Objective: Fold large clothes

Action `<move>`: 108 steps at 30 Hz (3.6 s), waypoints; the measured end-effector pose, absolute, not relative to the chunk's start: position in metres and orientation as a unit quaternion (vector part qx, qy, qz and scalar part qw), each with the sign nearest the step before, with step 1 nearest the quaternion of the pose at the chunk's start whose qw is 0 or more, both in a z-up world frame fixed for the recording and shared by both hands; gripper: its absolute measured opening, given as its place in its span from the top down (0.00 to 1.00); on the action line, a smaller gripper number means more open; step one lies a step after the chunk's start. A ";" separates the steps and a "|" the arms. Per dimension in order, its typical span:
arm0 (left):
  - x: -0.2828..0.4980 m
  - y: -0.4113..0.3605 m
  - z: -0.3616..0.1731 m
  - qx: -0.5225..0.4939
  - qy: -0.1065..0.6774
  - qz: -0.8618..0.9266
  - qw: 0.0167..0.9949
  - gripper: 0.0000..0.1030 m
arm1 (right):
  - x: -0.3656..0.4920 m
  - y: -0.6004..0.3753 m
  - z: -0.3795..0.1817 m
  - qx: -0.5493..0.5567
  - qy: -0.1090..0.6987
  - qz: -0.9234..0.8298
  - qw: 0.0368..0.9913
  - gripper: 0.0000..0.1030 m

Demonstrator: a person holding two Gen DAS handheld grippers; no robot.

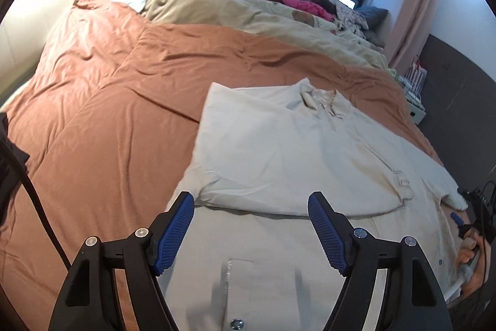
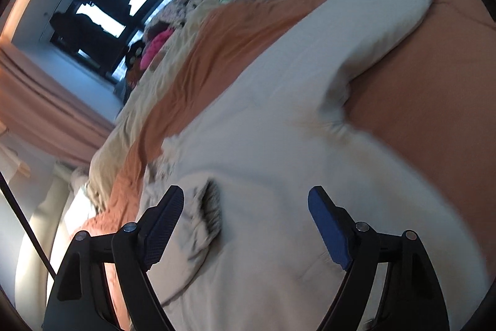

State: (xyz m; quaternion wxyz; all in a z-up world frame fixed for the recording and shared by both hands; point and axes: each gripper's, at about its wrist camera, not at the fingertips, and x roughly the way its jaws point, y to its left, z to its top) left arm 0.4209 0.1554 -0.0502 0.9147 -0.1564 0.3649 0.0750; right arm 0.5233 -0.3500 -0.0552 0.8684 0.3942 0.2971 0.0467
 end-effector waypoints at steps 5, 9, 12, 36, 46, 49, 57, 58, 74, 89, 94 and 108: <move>0.441 0.129 -0.050 -0.147 0.374 0.052 0.914 0.25 | 0.523 -0.414 -0.075 0.448 0.264 0.018 0.854 0.33; 0.458 0.103 -0.054 -0.127 0.383 0.035 0.914 0.25 | 0.533 -0.446 -0.090 0.462 0.261 0.011 0.848 0.45; 0.469 0.087 -0.060 -0.120 0.390 0.027 0.912 0.25 | 0.540 -0.468 -0.100 0.469 0.256 -0.005 0.845 0.54; 0.545 0.017 -0.102 -0.079 0.441 -0.023 0.894 0.25 | 0.576 -0.479 -0.145 0.509 0.250 -0.025 0.823 0.96; 0.519 0.041 -0.097 -0.087 0.440 -0.015 0.893 0.25 | 0.542 -0.424 -0.074 0.445 0.180 0.037 0.876 1.00; 0.508 0.051 -0.093 -0.103 0.435 -0.012 0.895 0.25 | 0.534 -0.391 -0.055 0.416 0.178 0.074 0.889 1.00; 0.483 0.076 -0.088 -0.145 0.413 -0.005 0.899 0.25 | 0.524 -0.300 -0.036 0.357 0.214 0.127 0.900 1.00; 0.482 0.079 -0.089 -0.157 0.407 -0.006 0.900 0.25 | 0.523 -0.296 -0.037 0.354 0.218 0.131 0.900 1.00; 0.480 0.093 -0.099 -0.192 0.395 0.006 0.899 0.25 | 0.565 -0.253 -0.036 0.272 0.361 0.186 0.872 0.99; 0.479 0.098 -0.101 -0.186 0.398 0.011 0.898 0.25 | 0.489 -0.364 -0.059 0.452 0.299 0.115 0.833 0.16; 0.477 0.105 -0.102 -0.187 0.397 0.015 0.898 0.25 | 0.477 -0.418 -0.072 0.450 0.292 -0.014 0.844 0.16; 0.472 0.149 -0.102 -0.212 0.390 0.050 0.895 0.25 | 0.546 -0.446 -0.072 0.478 0.271 0.023 0.835 0.92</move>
